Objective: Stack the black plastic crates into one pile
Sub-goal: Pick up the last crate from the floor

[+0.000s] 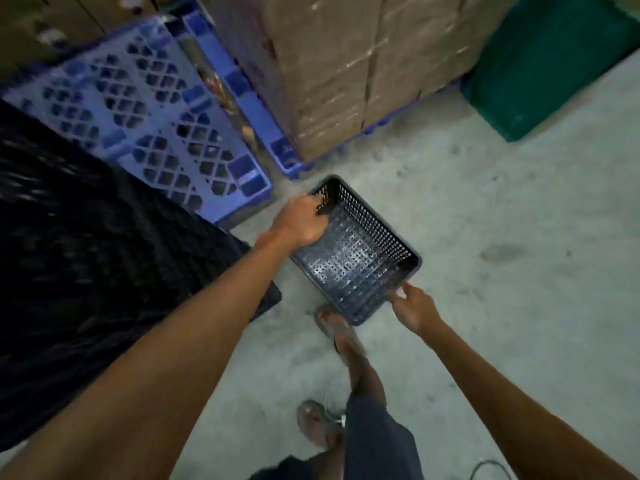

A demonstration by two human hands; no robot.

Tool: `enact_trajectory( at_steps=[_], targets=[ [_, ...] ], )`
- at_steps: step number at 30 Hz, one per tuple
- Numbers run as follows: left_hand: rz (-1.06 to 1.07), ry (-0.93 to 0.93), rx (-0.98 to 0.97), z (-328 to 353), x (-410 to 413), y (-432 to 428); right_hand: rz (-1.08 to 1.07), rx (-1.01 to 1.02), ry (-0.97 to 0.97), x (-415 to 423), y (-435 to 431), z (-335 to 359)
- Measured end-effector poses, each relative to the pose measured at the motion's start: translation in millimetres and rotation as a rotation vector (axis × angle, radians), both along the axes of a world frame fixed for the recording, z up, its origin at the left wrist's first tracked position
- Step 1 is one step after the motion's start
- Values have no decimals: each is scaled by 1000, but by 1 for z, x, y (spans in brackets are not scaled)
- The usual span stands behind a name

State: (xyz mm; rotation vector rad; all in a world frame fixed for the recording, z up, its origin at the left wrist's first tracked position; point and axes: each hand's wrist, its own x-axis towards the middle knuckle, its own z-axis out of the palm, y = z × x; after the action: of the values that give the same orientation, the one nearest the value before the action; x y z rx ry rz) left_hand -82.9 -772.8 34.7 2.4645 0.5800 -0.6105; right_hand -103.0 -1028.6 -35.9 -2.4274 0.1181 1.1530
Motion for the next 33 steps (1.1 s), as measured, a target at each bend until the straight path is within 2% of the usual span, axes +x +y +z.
enact_trajectory(
  at_steps=[8,11,16,18,23,28,33],
  targets=[
    [59,240,115,-330,83,74,-613,-162,252,22,-7,-289],
    [87,216,207,-402,103,113,-832,-137,266,22,-2,-352],
    [186,197,157,-503,128,149,-1231,4,223,22,2,-439],
    [227,154,167,-521,132,153,-1344,28,194,25,2,-456],
    [350,89,127,-521,129,161,-1383,75,134,31,2,-460],
    [409,38,102,-463,136,160,-1300,122,42,81,-9,-415],
    [361,56,114,-350,145,156,-1080,82,-59,156,-26,-309]
  ],
)
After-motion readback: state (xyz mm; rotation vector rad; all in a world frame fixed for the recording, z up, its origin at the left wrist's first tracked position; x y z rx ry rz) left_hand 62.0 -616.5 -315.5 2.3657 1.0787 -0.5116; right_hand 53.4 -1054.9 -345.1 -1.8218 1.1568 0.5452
